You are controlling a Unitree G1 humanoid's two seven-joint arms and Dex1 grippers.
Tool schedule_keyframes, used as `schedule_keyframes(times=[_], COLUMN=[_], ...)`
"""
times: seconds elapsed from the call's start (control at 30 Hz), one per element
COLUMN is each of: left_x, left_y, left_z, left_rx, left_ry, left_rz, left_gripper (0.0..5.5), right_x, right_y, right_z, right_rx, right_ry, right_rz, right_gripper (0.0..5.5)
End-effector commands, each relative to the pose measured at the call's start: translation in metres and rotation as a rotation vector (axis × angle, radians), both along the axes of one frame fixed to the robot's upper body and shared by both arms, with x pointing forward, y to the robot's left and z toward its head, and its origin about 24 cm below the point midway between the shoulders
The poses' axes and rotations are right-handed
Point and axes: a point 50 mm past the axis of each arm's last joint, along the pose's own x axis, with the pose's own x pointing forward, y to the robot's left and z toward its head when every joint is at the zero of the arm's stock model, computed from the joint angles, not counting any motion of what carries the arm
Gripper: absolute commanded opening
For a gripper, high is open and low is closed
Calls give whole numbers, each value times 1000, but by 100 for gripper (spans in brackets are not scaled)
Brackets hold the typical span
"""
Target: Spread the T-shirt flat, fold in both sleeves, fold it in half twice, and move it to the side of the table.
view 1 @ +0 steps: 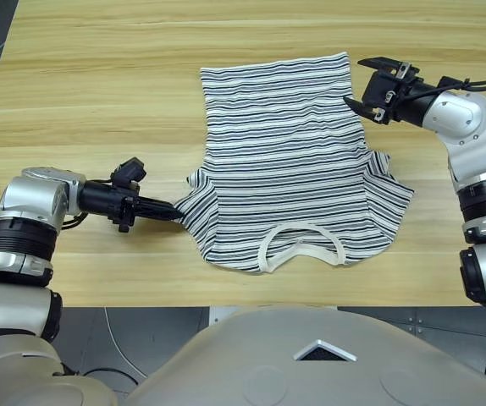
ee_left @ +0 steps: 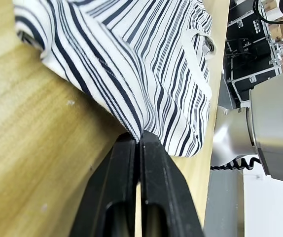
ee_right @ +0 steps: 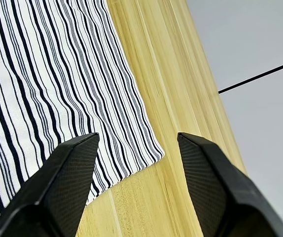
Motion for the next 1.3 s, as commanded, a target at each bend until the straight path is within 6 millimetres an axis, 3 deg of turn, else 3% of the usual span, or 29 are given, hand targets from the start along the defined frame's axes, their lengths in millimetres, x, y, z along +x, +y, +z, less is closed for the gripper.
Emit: schedule_keyframes(times=[0.03, 0.17, 0.37, 0.57, 0.73, 0.97, 1.23, 1.3], left_x=[14, 32, 29, 16, 15, 30, 28, 20], left_y=[-1, -23, -58, -79, -93, -116, -128, -125], left_z=[9, 19, 28, 32, 19, 4, 1, 6], left_rx=[14, -24, -68, -82, -47, 7, -16, -44], left_ry=[-64, -158, -186, -175, -200, -219, -206, -210], left_rz=[-14, -20, -139, -240, -255, -209, -258, -335], left_gripper=[11, 11, 11, 11, 11, 11, 151, 151], right_x=[4, 4, 4, 5, 4, 3, 2, 3], right_y=[2, 2, 3, 6, 8, 9, 8, 7], right_z=[7, 7, 6, 5, 3, 0, -2, -2], right_rx=[-17, -22, -26, -28, -27, -28, -28, -30], right_ry=[-21, -21, -21, -23, -19, -10, -9, -9], right_rz=[12, 12, 17, 26, 31, 32, 31, 30], right_gripper=[297, 297, 297, 297, 297, 297, 297, 297])
